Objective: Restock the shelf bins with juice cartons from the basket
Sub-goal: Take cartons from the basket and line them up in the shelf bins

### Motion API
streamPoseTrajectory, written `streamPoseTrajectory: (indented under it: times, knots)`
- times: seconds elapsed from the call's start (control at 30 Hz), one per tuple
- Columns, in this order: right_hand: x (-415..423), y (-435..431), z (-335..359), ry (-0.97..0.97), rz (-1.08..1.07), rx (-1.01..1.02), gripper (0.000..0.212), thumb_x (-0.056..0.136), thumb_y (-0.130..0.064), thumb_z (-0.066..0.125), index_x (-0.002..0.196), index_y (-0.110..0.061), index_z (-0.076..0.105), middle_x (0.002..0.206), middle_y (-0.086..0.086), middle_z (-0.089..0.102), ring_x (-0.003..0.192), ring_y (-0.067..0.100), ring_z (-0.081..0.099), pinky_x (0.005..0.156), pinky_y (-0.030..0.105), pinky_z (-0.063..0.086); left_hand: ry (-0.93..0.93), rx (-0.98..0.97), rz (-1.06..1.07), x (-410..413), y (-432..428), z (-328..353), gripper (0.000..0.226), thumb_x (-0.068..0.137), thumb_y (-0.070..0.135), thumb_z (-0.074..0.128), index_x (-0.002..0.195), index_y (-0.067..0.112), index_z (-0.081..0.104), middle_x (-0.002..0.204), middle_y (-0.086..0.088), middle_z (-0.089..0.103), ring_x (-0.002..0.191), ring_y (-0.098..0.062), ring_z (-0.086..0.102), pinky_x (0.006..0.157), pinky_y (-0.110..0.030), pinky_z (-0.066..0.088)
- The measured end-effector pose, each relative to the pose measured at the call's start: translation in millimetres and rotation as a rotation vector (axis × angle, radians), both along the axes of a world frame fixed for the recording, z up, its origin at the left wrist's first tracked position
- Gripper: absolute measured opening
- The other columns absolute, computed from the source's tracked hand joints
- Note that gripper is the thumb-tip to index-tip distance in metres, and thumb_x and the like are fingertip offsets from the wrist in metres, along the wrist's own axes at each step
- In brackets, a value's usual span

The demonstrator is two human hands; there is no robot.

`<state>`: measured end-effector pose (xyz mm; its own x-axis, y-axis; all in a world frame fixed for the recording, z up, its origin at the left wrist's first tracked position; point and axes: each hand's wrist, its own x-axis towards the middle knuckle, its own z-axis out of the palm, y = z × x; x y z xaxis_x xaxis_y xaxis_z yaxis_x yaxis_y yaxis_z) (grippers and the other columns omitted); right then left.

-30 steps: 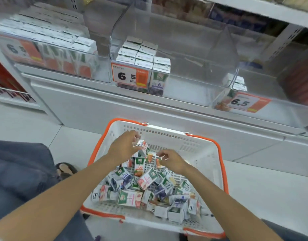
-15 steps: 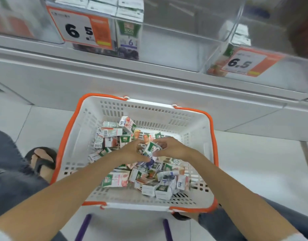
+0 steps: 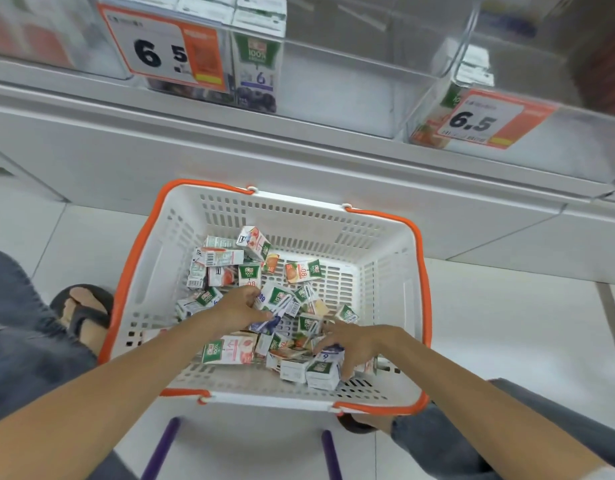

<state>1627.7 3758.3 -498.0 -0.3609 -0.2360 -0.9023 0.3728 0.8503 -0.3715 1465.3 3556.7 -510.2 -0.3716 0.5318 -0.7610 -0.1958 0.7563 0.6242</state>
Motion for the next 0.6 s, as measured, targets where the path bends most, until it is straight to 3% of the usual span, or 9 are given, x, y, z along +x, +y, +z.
streamPoseTrajectory:
  times: [0.07,0.13,0.23,0.3,0.4,0.5,0.6]
  knots:
    - [-0.1,1.2,-3.4,0.088,-0.006,-0.012,0.076,0.073,-0.027,0.081,0.14,-0.025,0.045,0.148,0.005,0.031,0.134,0.024,0.027,0.112,0.042,0.027,-0.022,0.004,0.033,-0.7,-0.9,0.7,0.081,0.084,0.019,0.075,0.149,0.005,0.028,0.154,-0.015,0.032,0.139,-0.028,0.035,0.11,-0.042,0.038]
    - [-1.3,5.0,-3.4,0.155,-0.113,-0.007,0.069,0.071,-0.028,0.084,0.131,-0.023,0.05,0.137,0.003,0.04,0.125,0.022,0.036,0.107,0.038,0.033,-0.03,-0.001,0.076,-1.7,-0.3,3.7,0.08,0.083,0.019,0.075,0.148,0.006,0.03,0.152,-0.015,0.036,0.134,-0.03,0.042,0.105,-0.044,0.045]
    - [-14.2,13.8,12.8,0.263,-0.583,-0.056,0.053,0.071,-0.034,0.084,0.112,-0.025,0.052,0.122,-0.004,0.051,0.106,0.018,0.054,0.088,0.029,0.047,-0.089,0.032,0.178,-5.6,3.4,12.5,0.069,0.085,0.016,0.074,0.142,0.008,0.037,0.136,-0.013,0.051,0.112,-0.029,0.06,0.087,-0.039,0.056]
    - [-33.4,17.5,31.3,0.417,-0.879,-0.108,0.049,0.072,-0.035,0.084,0.105,-0.017,0.052,0.111,0.0,0.058,0.089,0.017,0.06,0.074,0.029,0.052,-0.114,0.104,0.231,-8.3,9.3,23.3,0.06,0.087,0.013,0.071,0.137,0.01,0.04,0.117,-0.003,0.061,0.098,-0.022,0.066,0.075,-0.033,0.058]
    - [-64.2,10.6,58.7,0.591,-1.079,-0.122,0.053,0.074,-0.043,0.081,0.104,-0.013,0.05,0.111,0.008,0.061,0.095,0.019,0.061,0.077,0.031,0.048,-0.118,0.228,0.285,-11.0,24.1,46.3,0.055,0.088,0.013,0.069,0.133,0.02,0.039,0.111,-0.004,0.066,0.096,-0.025,0.068,0.079,-0.036,0.059]
    - [-80.8,-7.1,83.9,0.664,-1.068,-0.225,0.054,0.081,-0.046,0.074,0.121,-0.023,0.047,0.117,-0.003,0.063,0.105,0.013,0.062,0.076,0.024,0.05,-0.135,0.363,0.319,-15.3,42.1,76.7,0.041,0.09,0.006,0.066,0.123,0.02,0.047,0.108,-0.007,0.067,0.081,-0.021,0.07,0.081,-0.042,0.059]
    - [-88.1,-14.3,110.2,0.636,-1.044,-0.283,0.063,0.089,-0.06,0.054,0.144,-0.035,0.036,0.139,-0.008,0.054,0.123,0.012,0.055,0.102,0.033,0.043,-0.187,0.432,0.349,-26.1,48.7,106.3,0.043,0.087,-0.003,0.057,0.124,0.015,0.046,0.092,-0.007,0.063,0.061,-0.011,0.062,0.088,-0.051,0.055]
